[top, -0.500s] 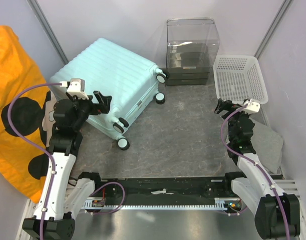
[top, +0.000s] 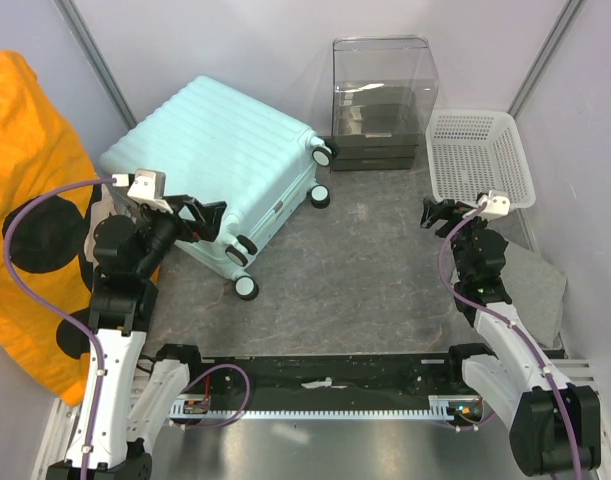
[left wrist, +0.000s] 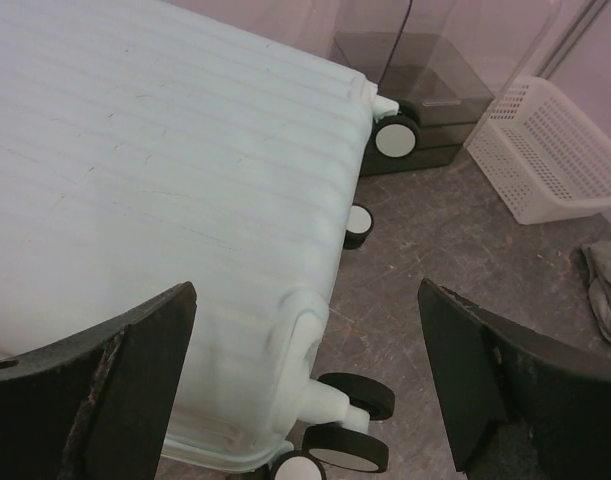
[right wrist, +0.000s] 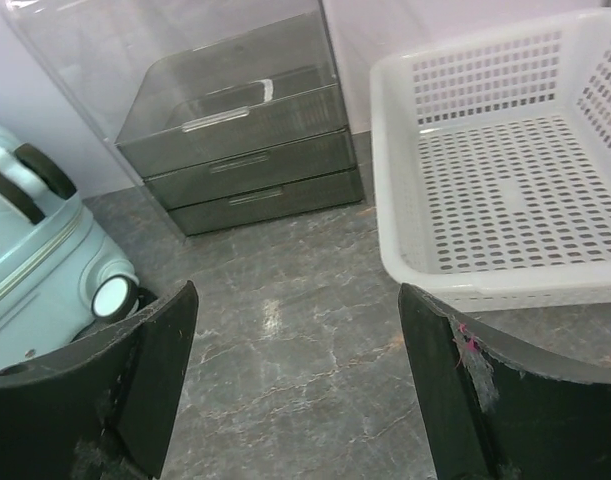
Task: Open, take out, and arrange the luggage
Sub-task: Adjust the luggage at the center of the board.
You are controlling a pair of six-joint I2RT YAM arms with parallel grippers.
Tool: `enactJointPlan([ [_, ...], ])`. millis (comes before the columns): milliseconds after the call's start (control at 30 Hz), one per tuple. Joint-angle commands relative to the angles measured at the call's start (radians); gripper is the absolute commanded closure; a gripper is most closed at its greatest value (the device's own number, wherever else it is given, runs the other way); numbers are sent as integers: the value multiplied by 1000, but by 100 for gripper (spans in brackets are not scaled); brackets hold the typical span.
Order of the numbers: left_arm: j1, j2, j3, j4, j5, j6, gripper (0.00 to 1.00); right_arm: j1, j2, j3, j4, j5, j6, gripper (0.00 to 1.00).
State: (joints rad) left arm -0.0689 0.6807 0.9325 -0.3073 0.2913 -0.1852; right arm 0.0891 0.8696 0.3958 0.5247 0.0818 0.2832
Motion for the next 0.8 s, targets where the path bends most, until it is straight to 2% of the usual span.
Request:
enactJointPlan([
  [0, 3, 3, 9, -9, 78, 26, 1, 23, 6, 58, -12, -62, -21, 11],
  [167, 3, 31, 28, -29, 82, 13, 1, 49, 20, 70, -26, -66, -29, 12],
  [333, 3, 39, 43, -30, 114, -11, 1, 133, 31, 107, -74, -28, -101, 13],
  [467, 1, 39, 37, -35, 199, -40, 2, 205, 52, 136, -84, -28, -116, 14],
  [600, -34, 45, 6, -33, 232, -71, 6, 326, 107, 156, -45, -60, -75, 16],
  [767, -149, 40, 8, -30, 120, -71, 7, 529, 254, 213, -14, -1, -68, 18],
])
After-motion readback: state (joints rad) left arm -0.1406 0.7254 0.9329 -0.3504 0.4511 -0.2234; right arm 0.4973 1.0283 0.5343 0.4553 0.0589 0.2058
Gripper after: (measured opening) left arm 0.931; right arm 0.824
